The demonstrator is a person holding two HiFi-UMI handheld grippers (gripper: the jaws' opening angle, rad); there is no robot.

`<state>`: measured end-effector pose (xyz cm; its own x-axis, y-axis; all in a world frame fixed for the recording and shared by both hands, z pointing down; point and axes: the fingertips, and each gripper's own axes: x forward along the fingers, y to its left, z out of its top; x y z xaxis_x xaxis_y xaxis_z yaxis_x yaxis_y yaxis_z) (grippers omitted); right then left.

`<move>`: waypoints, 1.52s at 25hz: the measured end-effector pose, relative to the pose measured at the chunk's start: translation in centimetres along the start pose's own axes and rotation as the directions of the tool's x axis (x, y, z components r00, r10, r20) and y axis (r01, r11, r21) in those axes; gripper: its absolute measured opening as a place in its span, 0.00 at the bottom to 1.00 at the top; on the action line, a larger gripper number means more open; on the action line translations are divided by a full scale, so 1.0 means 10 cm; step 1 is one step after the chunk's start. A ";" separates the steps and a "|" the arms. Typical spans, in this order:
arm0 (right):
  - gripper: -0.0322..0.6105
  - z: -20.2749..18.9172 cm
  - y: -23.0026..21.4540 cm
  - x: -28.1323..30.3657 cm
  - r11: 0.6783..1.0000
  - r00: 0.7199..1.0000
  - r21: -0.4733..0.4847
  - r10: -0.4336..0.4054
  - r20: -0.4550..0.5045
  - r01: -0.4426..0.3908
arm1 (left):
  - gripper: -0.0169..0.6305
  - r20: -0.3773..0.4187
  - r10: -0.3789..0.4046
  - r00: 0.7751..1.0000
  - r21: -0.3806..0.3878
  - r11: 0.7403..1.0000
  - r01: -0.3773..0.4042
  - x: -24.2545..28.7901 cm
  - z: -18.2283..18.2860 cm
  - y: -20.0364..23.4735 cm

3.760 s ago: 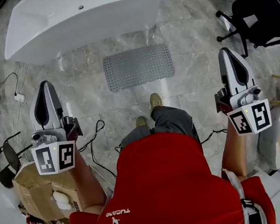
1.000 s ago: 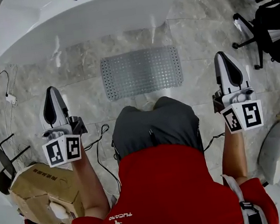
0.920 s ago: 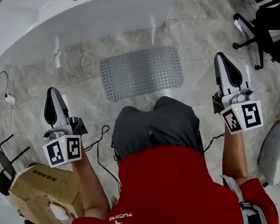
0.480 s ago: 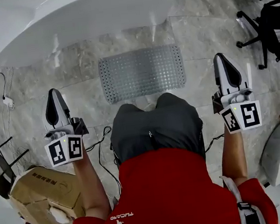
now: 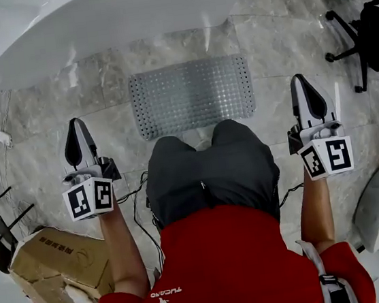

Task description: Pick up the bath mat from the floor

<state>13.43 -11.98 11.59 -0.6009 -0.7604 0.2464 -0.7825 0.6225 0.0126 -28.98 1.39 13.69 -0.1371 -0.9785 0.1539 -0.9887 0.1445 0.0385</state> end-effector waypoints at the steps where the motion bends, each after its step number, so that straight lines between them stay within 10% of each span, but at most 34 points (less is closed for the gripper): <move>1: 0.05 -0.06 -0.01 0.03 1.000 1.000 0.000 -0.001 -0.005 0.001 | 0.03 -0.004 0.000 1.000 0.001 1.000 0.000 0.02 -0.07 0.02; 38: 0.05 -2.32 -0.49 0.57 0.998 0.996 0.002 -0.064 -0.058 0.064 | 0.04 -0.029 0.027 0.999 0.035 0.999 -0.026 0.43 -2.19 0.08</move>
<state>17.61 -14.99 35.42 -0.5395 -0.7864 0.3010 -0.8196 0.5723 0.0262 -29.07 0.55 36.04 -0.1623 -0.9695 0.1837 -0.9863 0.1652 0.0002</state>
